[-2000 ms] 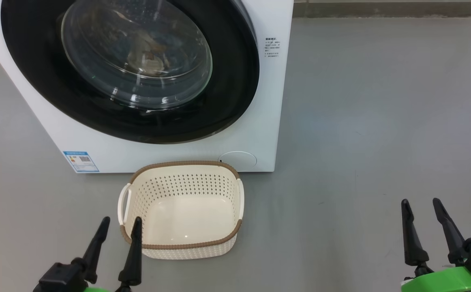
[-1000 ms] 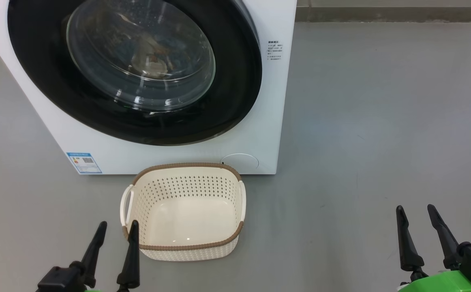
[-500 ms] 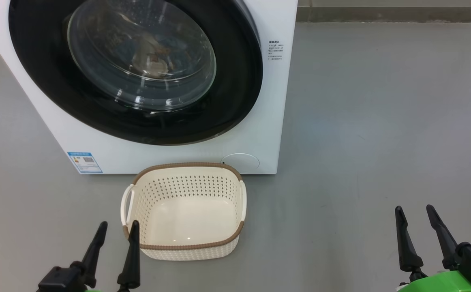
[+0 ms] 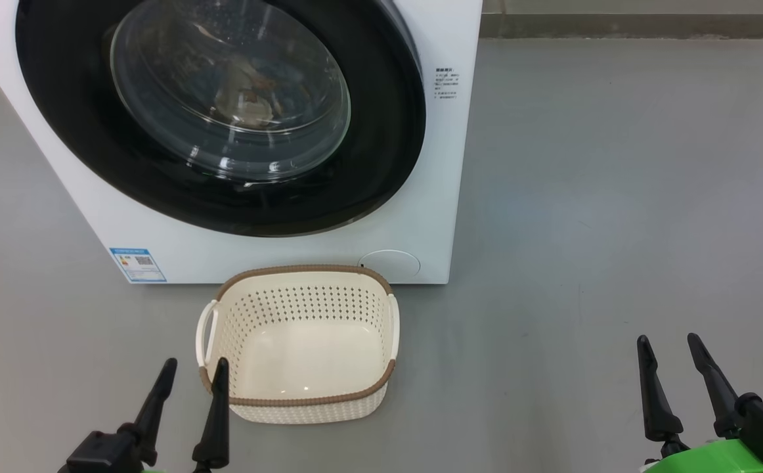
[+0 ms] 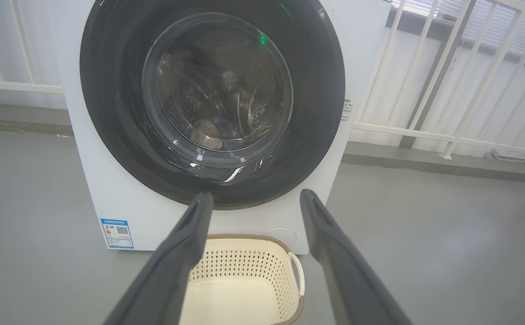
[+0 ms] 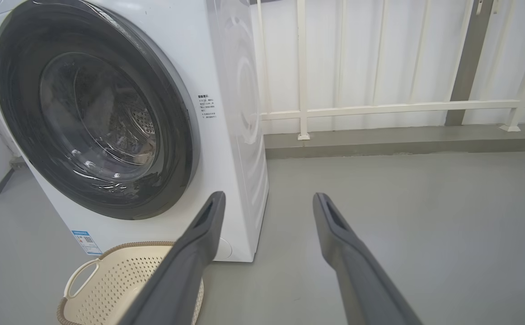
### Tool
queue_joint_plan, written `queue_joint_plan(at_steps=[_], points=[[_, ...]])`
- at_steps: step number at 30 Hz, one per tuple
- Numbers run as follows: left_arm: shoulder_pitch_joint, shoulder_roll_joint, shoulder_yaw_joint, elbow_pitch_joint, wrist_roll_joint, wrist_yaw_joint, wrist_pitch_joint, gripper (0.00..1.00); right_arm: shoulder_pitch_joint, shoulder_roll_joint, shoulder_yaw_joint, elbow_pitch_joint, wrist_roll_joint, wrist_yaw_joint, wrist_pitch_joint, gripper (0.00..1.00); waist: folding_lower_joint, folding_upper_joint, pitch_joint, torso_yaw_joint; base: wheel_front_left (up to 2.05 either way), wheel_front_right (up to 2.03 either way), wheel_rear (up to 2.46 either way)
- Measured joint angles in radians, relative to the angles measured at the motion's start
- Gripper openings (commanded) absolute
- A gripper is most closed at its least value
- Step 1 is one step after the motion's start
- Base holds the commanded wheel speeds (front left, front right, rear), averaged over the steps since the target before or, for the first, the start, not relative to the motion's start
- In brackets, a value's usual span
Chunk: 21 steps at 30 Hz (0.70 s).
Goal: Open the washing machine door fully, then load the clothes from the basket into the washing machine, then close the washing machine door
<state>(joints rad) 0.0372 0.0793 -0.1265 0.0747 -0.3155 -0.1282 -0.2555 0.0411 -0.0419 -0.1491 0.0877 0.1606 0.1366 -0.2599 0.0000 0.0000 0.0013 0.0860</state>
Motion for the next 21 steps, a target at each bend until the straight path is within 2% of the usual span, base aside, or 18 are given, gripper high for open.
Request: queue_joint_plan(at_steps=[21], points=[[0.006, 0.023, -0.033, 0.002, -0.010, 0.000, 0.000, 1.00, 0.000, 0.000, 0.011, 0.000, 0.000, 0.000, 0.000, 1.00, 0.0000, 0.0000, -0.007, -0.011, 0.00, 0.00, 0.00]])
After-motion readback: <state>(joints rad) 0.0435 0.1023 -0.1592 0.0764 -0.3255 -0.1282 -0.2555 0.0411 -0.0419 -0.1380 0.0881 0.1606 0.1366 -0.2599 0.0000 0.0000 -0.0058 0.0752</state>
